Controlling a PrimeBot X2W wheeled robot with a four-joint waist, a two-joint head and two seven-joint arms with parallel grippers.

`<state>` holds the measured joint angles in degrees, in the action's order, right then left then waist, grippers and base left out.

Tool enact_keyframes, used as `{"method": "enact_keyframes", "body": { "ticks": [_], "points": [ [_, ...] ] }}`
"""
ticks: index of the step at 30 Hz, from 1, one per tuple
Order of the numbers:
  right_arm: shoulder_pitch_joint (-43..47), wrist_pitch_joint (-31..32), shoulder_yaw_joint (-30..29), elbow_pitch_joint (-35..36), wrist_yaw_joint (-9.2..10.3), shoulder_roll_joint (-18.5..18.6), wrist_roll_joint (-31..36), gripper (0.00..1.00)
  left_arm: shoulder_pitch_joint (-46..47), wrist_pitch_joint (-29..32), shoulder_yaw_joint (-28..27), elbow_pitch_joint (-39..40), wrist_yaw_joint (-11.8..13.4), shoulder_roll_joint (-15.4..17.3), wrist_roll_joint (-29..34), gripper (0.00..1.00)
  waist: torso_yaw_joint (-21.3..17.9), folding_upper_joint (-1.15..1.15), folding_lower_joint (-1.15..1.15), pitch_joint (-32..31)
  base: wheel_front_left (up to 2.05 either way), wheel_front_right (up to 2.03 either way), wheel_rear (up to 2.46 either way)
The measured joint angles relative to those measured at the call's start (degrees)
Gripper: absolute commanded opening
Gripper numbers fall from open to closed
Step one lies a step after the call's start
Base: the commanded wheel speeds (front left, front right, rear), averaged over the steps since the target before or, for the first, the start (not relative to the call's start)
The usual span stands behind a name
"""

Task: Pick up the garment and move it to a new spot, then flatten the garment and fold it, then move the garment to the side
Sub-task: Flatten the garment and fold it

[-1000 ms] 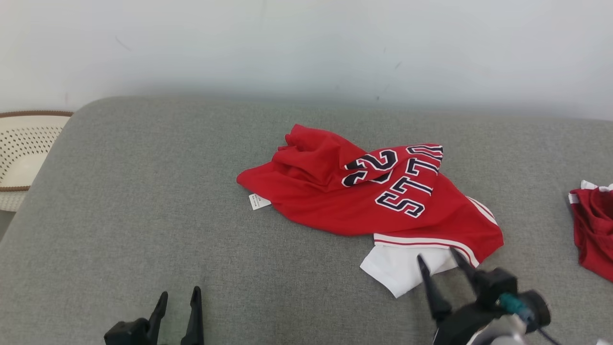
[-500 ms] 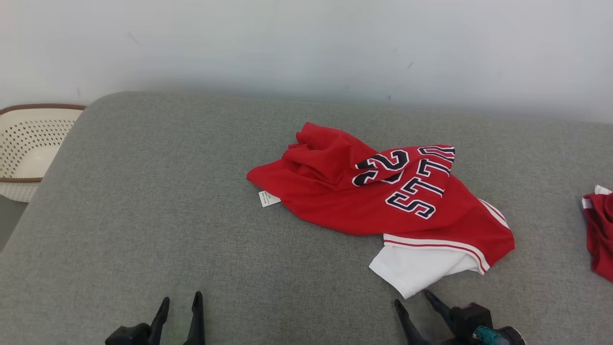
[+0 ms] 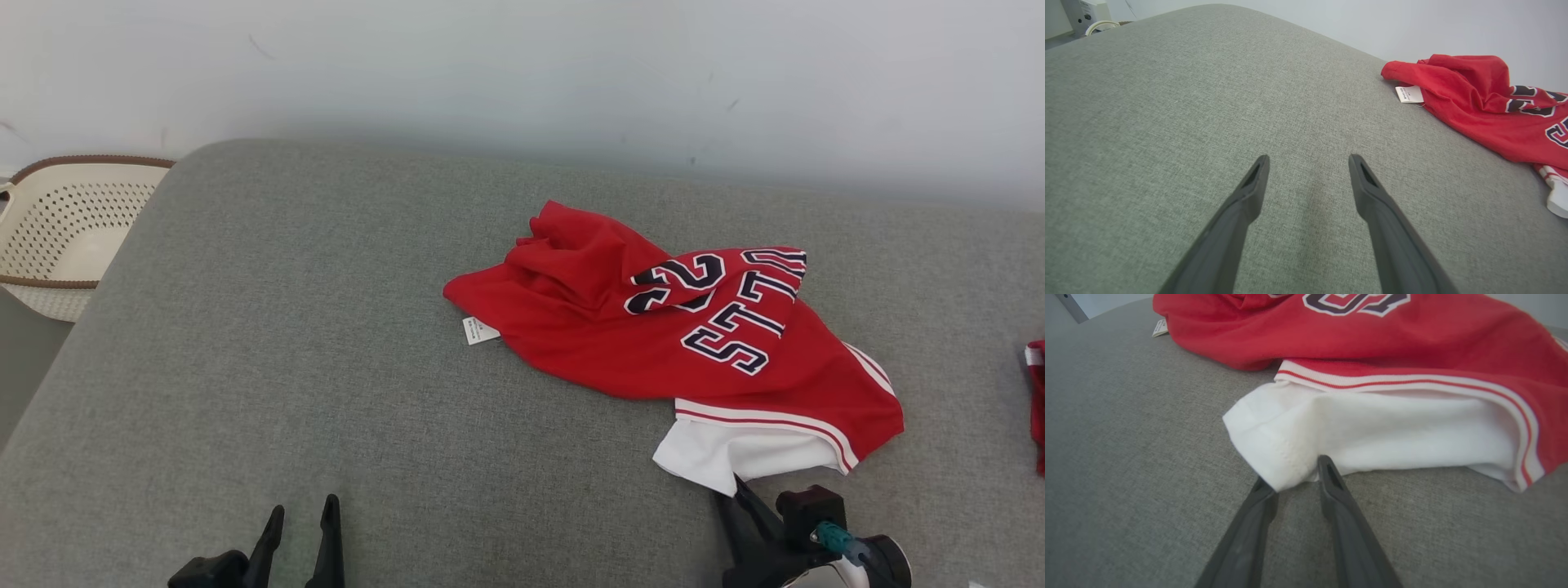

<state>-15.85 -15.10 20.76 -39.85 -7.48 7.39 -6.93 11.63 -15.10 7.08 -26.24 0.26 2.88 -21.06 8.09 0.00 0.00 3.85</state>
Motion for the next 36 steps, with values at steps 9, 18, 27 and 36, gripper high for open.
{"method": "enact_keyframes", "body": {
  "ticks": [9,18,27,36],
  "points": [
    [-1.2,0.0,-4.6,4.6,0.00,2.3,1.5,0.00,0.0,0.0,-0.8,1.1,-0.6,0.0,0.2,1.00,-1.7,0.00,0.00,0.1,0.00,0.00,0.00],
    [-1.3,0.0,-6.4,15.0,0.00,10.9,3.5,0.00,-0.9,0.0,-0.7,1.1,-0.6,0.0,-0.4,1.00,-5.4,0.00,0.00,-1.1,0.00,0.00,0.00],
    [1.6,0.0,-3.3,21.5,-0.01,15.5,3.5,0.00,-1.1,0.0,0.0,1.0,-0.2,0.0,-1.1,1.00,-9.0,0.00,0.00,-2.2,0.00,0.00,0.00],
    [6.7,3.5,7.7,18.9,-0.01,19.9,-5.4,1.00,-1.0,0.0,0.0,0.4,-0.2,0.0,-0.6,1.00,-10.5,0.00,0.00,-1.2,0.00,0.00,0.00]
  ]
}}
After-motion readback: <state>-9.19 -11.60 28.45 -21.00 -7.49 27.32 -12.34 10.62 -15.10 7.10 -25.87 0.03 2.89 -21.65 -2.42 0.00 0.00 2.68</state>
